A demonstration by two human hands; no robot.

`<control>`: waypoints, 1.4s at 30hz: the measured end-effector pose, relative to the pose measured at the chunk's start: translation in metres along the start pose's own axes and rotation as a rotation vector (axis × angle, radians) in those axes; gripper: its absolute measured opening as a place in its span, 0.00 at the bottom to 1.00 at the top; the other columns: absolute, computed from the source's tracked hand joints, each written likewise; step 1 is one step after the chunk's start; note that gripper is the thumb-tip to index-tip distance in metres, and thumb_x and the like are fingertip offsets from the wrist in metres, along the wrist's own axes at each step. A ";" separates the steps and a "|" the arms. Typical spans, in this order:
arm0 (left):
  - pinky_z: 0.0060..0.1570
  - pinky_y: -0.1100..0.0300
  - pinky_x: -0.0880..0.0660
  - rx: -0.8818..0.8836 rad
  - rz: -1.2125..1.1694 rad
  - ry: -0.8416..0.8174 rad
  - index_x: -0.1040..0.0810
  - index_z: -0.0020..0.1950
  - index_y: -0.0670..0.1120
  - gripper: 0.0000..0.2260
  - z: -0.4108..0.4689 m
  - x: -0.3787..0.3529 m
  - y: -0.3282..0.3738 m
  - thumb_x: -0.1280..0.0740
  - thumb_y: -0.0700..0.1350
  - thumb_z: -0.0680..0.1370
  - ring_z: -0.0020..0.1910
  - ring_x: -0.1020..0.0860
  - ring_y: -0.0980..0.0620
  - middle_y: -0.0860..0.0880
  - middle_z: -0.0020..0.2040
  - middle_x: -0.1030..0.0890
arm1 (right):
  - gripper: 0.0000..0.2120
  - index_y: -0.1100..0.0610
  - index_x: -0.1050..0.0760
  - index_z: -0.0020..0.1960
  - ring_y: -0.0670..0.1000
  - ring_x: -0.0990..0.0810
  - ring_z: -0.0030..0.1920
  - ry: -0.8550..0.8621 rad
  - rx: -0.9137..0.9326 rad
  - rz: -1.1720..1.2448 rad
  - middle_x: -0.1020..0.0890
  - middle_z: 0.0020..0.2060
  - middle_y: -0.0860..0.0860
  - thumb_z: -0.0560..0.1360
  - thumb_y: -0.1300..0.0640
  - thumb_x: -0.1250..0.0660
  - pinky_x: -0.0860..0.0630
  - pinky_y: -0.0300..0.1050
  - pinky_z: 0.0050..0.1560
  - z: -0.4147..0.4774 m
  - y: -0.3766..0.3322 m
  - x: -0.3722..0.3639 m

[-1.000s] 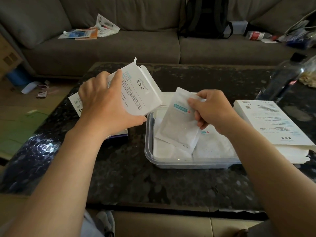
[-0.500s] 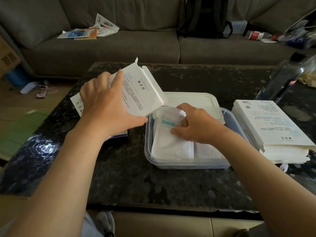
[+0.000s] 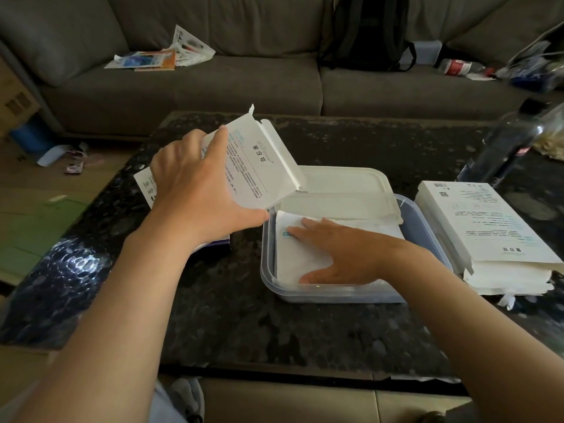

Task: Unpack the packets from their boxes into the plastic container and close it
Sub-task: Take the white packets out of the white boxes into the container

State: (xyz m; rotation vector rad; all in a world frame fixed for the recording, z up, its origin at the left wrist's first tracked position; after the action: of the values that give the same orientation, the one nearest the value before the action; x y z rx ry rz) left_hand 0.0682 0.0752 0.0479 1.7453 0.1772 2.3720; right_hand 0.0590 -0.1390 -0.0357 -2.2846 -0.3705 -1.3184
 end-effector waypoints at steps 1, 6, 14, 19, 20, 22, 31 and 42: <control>0.72 0.41 0.45 -0.002 -0.003 0.001 0.47 0.77 0.54 0.57 0.000 0.000 0.000 0.31 0.76 0.55 0.73 0.40 0.40 0.45 0.74 0.38 | 0.42 0.39 0.59 0.81 0.48 0.57 0.81 -0.017 0.019 0.001 0.57 0.81 0.40 0.77 0.34 0.37 0.52 0.52 0.79 0.001 0.000 -0.001; 0.72 0.41 0.44 -0.015 0.000 -0.005 0.47 0.78 0.53 0.57 -0.001 -0.001 0.004 0.30 0.76 0.55 0.72 0.40 0.41 0.45 0.74 0.38 | 0.43 0.36 0.63 0.80 0.51 0.62 0.81 -0.064 0.034 -0.030 0.62 0.81 0.40 0.76 0.32 0.39 0.55 0.57 0.79 0.007 0.007 -0.006; 0.72 0.41 0.45 -0.028 0.004 -0.029 0.48 0.78 0.53 0.57 -0.001 -0.004 0.007 0.28 0.75 0.56 0.73 0.41 0.41 0.46 0.74 0.39 | 0.51 0.36 0.71 0.77 0.57 0.62 0.81 -0.021 0.035 -0.131 0.64 0.81 0.47 0.61 0.20 0.57 0.59 0.60 0.79 0.013 0.008 -0.015; 0.72 0.41 0.45 -0.038 0.007 -0.033 0.48 0.78 0.54 0.57 -0.002 -0.006 0.009 0.28 0.74 0.57 0.73 0.41 0.42 0.46 0.74 0.39 | 0.54 0.31 0.75 0.72 0.56 0.61 0.81 -0.001 0.053 -0.117 0.63 0.81 0.45 0.50 0.13 0.70 0.58 0.61 0.79 0.017 0.011 -0.019; 0.72 0.41 0.45 -0.041 0.008 -0.031 0.48 0.78 0.54 0.57 -0.002 -0.006 0.009 0.28 0.74 0.57 0.73 0.41 0.42 0.46 0.74 0.39 | 0.54 0.31 0.76 0.71 0.55 0.60 0.82 0.000 0.050 -0.114 0.63 0.81 0.45 0.49 0.12 0.71 0.57 0.62 0.79 0.018 0.013 -0.020; 0.72 0.42 0.45 -0.045 0.006 -0.030 0.48 0.78 0.54 0.56 -0.003 -0.007 0.010 0.28 0.74 0.57 0.73 0.41 0.42 0.47 0.74 0.39 | 0.54 0.31 0.75 0.71 0.55 0.59 0.82 0.004 0.048 -0.116 0.62 0.81 0.45 0.48 0.12 0.71 0.56 0.63 0.80 0.020 0.014 -0.022; 0.73 0.41 0.45 -0.066 -0.033 -0.055 0.47 0.78 0.54 0.57 -0.004 -0.007 0.011 0.28 0.74 0.57 0.74 0.42 0.42 0.47 0.74 0.39 | 0.46 0.40 0.56 0.81 0.53 0.49 0.81 0.073 0.001 0.143 0.51 0.82 0.44 0.71 0.28 0.38 0.49 0.58 0.79 0.006 0.009 -0.002; 0.73 0.43 0.45 -0.074 -0.045 -0.059 0.48 0.79 0.54 0.57 -0.006 -0.002 0.014 0.25 0.72 0.58 0.74 0.42 0.43 0.48 0.75 0.39 | 0.40 0.47 0.47 0.81 0.54 0.34 0.76 0.058 -0.279 0.146 0.37 0.79 0.47 0.76 0.34 0.36 0.36 0.55 0.75 -0.016 0.035 0.006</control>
State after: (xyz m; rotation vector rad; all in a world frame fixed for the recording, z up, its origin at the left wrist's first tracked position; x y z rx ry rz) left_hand 0.0625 0.0612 0.0470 1.7560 0.1165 2.2633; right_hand 0.0655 -0.1771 -0.0328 -2.4370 0.0021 -1.4321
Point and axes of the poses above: each hand's wrist, its own z-axis towards the middle knuckle, its own x-axis out of the back of the hand, y = z × x, the point moved 5 cm from there along z, towards the middle knuckle
